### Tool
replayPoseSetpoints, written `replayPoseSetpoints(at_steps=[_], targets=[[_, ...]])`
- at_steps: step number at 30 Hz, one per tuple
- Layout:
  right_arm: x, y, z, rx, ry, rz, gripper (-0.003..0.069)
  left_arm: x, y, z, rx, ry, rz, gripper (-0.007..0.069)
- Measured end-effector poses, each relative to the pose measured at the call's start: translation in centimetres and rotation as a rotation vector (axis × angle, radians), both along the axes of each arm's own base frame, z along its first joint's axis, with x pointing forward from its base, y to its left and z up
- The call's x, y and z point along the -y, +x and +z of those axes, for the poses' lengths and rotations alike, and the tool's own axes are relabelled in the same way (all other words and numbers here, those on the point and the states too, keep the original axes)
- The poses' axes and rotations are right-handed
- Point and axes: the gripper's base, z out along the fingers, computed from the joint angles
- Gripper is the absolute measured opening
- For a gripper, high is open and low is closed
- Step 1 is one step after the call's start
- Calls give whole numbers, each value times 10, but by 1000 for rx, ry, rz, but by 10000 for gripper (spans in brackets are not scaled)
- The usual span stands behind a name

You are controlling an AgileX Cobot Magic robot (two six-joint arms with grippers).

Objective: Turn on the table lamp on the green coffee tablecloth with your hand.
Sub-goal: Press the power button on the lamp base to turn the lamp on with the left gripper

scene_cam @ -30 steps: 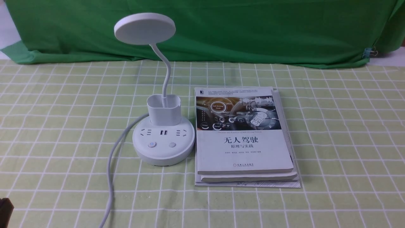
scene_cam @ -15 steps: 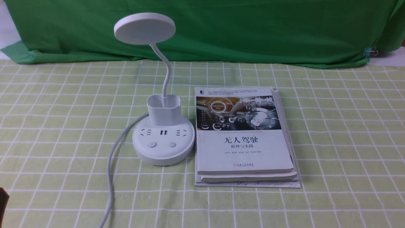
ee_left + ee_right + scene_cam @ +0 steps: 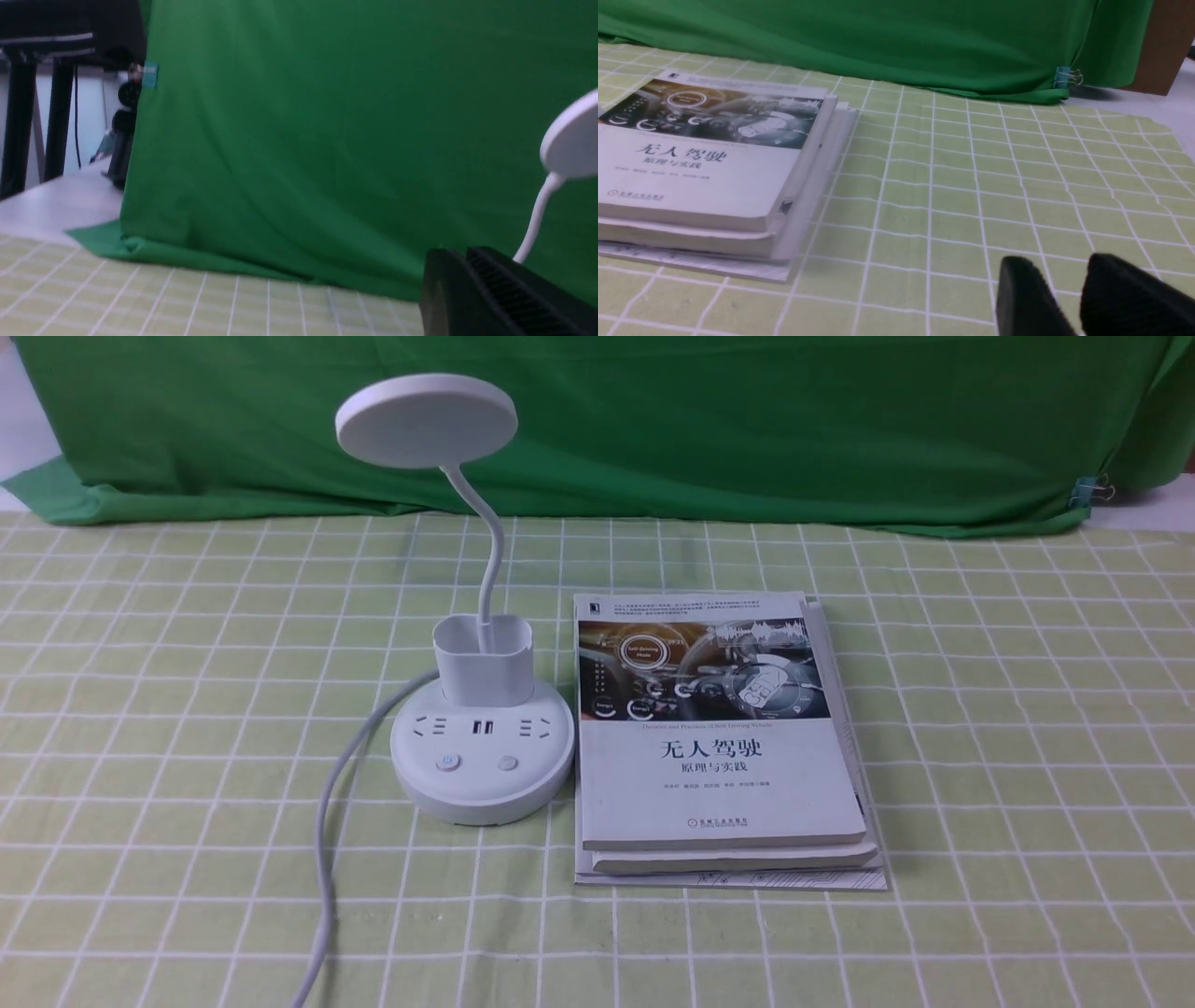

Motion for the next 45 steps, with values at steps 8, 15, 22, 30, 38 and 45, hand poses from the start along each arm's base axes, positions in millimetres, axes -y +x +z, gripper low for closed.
replayPoseSetpoints(at_steps=[8, 15, 22, 30, 38, 45], targets=[[0, 0, 0, 0, 0, 0, 245, 0, -7, 57, 110, -60, -24, 19], [0, 0, 0, 0, 0, 0, 245, 5, 30, 96, -330, -85, -65, 19], [0, 0, 0, 0, 0, 0, 245, 4, 78, 67, -647, -22, -48, 19], [0, 0, 0, 0, 0, 0, 245, 11, 138, 28, -990, -64, -121, 19], [0, 0, 0, 0, 0, 0, 245, 41, 196, 20, -1212, 20, -339, 19], [0, 0, 0, 0, 0, 0, 245, 108, 225, 2, -1330, 267, -426, 19]])
